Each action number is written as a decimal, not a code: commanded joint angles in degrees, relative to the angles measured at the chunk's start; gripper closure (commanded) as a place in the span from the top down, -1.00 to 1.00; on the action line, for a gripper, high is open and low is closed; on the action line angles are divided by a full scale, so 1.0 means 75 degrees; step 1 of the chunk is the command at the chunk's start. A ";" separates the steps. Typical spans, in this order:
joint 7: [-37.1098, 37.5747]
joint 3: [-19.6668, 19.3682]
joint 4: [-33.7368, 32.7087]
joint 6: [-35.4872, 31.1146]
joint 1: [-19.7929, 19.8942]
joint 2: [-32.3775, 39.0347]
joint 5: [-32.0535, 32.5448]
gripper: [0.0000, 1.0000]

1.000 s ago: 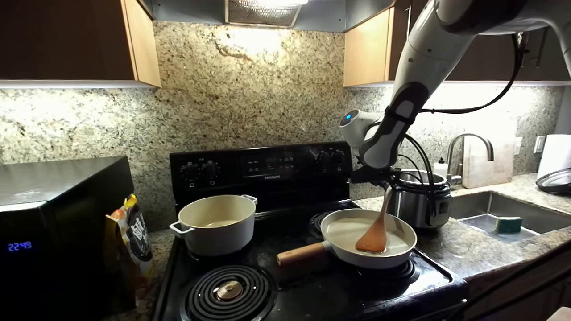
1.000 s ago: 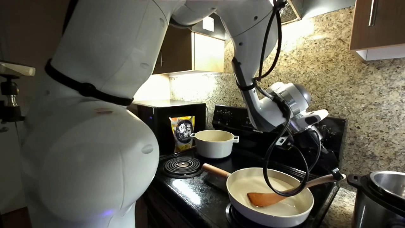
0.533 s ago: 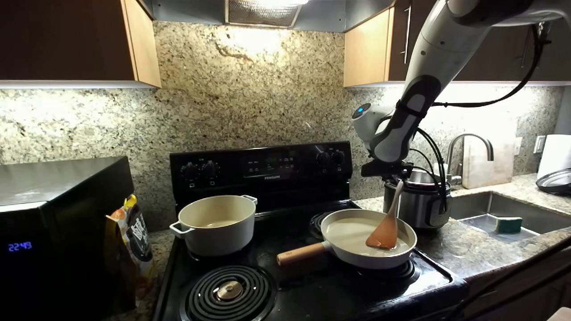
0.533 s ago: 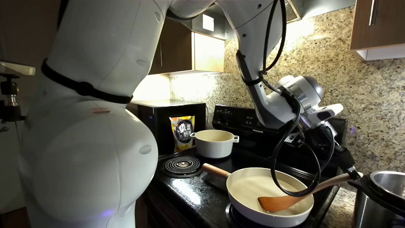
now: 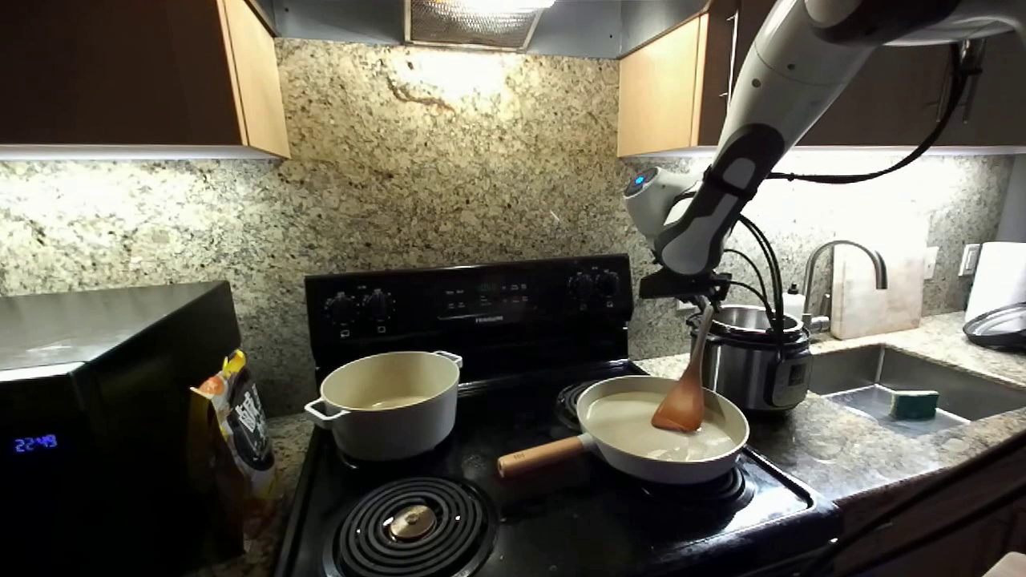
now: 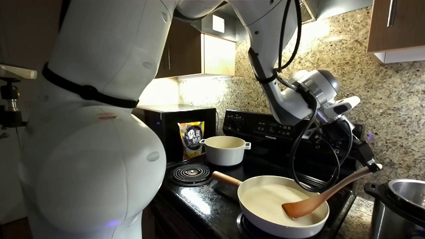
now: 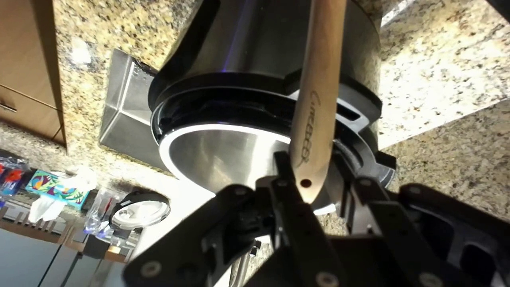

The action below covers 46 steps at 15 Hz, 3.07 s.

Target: Stir the pan using the wooden spatula

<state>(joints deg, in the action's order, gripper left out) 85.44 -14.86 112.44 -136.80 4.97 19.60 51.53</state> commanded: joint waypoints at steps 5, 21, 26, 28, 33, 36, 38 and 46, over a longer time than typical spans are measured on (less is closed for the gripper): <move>-0.0151 0.0450 -0.0640 0.0588 -0.0310 0.0194 0.0067 -0.87; -0.0020 0.0730 0.0278 0.0344 -0.0622 0.0059 0.0380 -0.87; -0.0028 0.0633 0.0586 0.0236 -0.0493 0.0036 0.0330 -0.87; -0.0091 0.0618 0.0641 0.0175 -0.0427 0.0048 0.0296 -0.87; -0.0490 0.0680 0.0837 -0.0394 -0.0240 0.0033 0.0097 -0.87; -0.0808 0.0701 0.0923 -0.0746 -0.0179 0.0034 -0.0016 -0.87; -0.1077 0.0701 0.0973 -0.0943 -0.0163 0.0022 -0.0145 -0.87; -0.2407 0.0697 0.0968 -0.1431 -0.0052 0.0109 -0.1094 -0.87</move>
<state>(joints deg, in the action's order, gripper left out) 73.44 -10.31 118.08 -145.07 2.98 21.34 47.29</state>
